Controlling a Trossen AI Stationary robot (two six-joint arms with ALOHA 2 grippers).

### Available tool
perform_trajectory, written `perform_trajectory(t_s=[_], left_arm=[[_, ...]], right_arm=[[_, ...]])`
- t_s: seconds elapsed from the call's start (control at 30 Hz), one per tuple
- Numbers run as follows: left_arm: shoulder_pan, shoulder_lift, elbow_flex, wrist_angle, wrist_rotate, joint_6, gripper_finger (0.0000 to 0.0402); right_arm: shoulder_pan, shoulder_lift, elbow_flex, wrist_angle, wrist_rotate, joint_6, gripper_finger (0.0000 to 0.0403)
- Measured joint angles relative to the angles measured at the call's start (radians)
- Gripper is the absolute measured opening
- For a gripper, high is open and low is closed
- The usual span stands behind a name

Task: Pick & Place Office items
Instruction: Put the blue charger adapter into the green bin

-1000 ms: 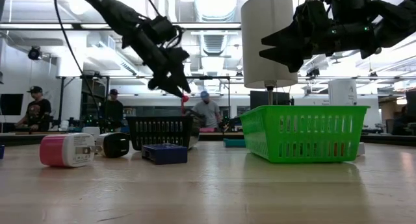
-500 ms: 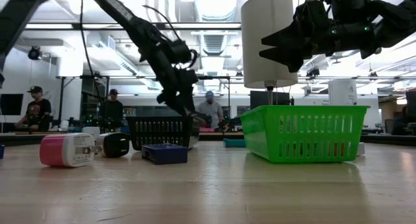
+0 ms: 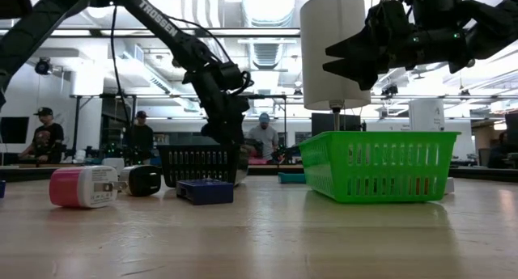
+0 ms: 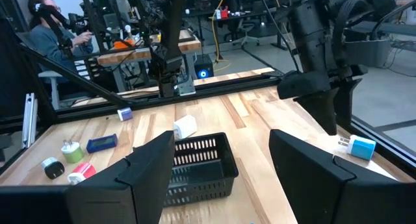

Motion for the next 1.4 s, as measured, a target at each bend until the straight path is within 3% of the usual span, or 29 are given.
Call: perform_trajectory(t_s=[0.23,1.4], left_arm=[[0.012,0.007,-0.004,0.001,-0.046,-0.030,0.0273],[0.030,0.107,0.009,0.078,-0.001,-0.094,0.0273]], right_arm=[[0.000,0.000,0.000,0.000,0.000,0.000,0.0254],[0.000,0.000,0.000,0.000,0.000,0.000,0.0244]])
